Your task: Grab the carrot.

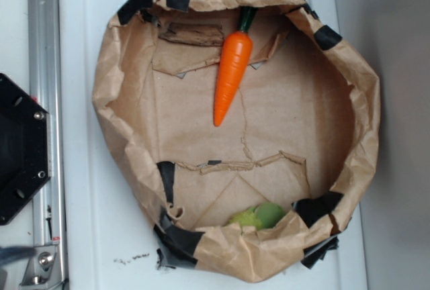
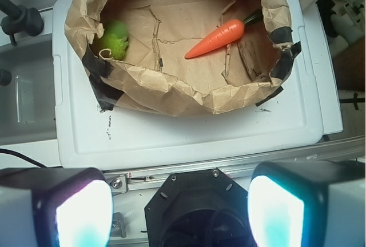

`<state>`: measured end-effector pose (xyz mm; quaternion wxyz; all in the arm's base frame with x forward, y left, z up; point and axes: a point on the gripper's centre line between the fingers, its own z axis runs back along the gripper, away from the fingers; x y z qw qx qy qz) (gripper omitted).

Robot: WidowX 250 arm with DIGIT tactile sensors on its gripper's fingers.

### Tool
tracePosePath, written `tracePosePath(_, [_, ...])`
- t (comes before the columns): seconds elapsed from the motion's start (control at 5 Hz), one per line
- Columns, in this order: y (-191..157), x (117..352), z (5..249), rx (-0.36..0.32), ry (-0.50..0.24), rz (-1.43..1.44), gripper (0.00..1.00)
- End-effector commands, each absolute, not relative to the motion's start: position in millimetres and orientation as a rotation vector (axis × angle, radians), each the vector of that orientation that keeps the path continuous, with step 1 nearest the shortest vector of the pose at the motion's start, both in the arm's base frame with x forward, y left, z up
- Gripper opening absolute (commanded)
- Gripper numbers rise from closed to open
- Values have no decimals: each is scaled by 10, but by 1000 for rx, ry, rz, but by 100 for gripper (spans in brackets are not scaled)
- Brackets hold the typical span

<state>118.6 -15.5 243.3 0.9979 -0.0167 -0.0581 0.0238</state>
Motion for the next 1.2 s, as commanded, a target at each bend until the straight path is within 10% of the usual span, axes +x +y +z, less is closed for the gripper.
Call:
tracePosePath(0.0, [-155, 1186, 2433, -33, -116, 48, 100])
tracePosePath(0.6, [6, 2463, 1528, 38, -379, 634, 100])
tracePosePath(1.0, [293, 2732, 769, 76, -384, 867, 100])
